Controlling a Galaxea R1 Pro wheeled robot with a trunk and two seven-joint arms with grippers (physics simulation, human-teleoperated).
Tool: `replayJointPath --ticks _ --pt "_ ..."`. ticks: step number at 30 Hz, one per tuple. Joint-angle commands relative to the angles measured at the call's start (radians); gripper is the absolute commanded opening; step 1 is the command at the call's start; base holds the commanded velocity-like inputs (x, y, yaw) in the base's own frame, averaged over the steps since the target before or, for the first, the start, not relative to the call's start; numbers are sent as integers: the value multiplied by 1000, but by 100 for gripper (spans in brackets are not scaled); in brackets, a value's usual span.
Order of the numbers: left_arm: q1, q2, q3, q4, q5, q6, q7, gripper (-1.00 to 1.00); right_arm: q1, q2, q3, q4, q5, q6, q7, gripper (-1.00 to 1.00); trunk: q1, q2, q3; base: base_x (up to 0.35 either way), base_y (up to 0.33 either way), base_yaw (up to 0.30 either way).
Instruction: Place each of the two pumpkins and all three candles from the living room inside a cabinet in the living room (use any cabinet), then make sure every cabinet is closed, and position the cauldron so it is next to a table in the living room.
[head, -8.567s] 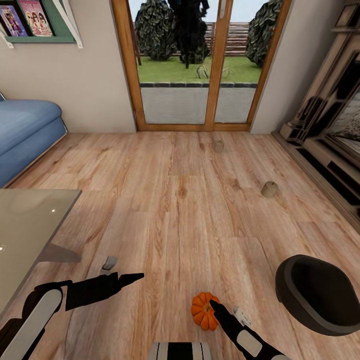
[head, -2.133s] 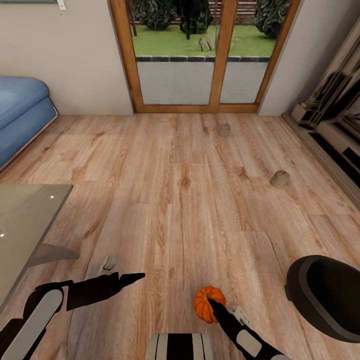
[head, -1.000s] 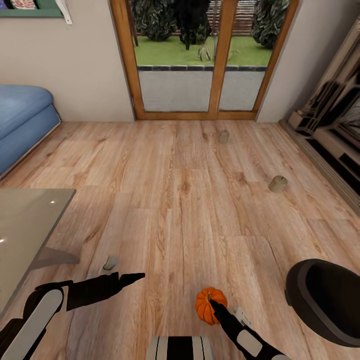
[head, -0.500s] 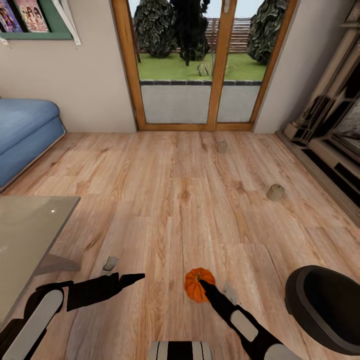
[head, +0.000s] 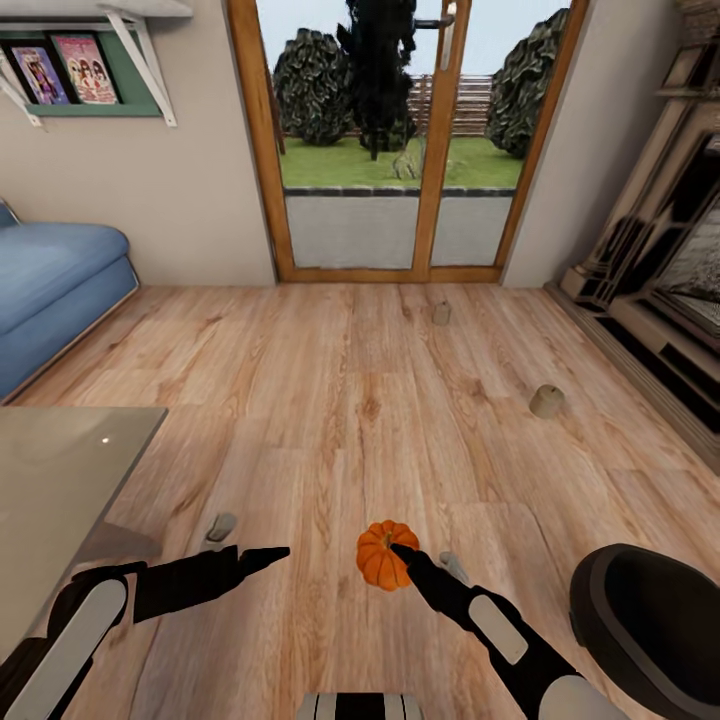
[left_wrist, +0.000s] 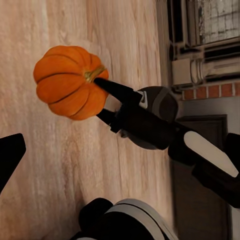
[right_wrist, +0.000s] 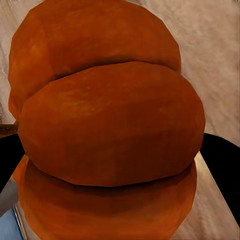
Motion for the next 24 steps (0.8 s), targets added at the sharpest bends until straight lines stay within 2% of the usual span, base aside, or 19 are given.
replayJointPath --ticks 1,17,24 --pt "-1 1 0 0 -5 2 -6 100 0 -1 2 2 -4 1 2 -100 -1 0 3 0 0 0" --pt "-1 -2 0 9 -7 0 -2 100 1 -5 2 9 -4 -4 4 -100 -8 4 65 0 0 0" --pt "-1 -3 1 9 -40 0 -3 100 1 -5 2 10 -4 -6 4 -100 -11 5 92 0 0 0"
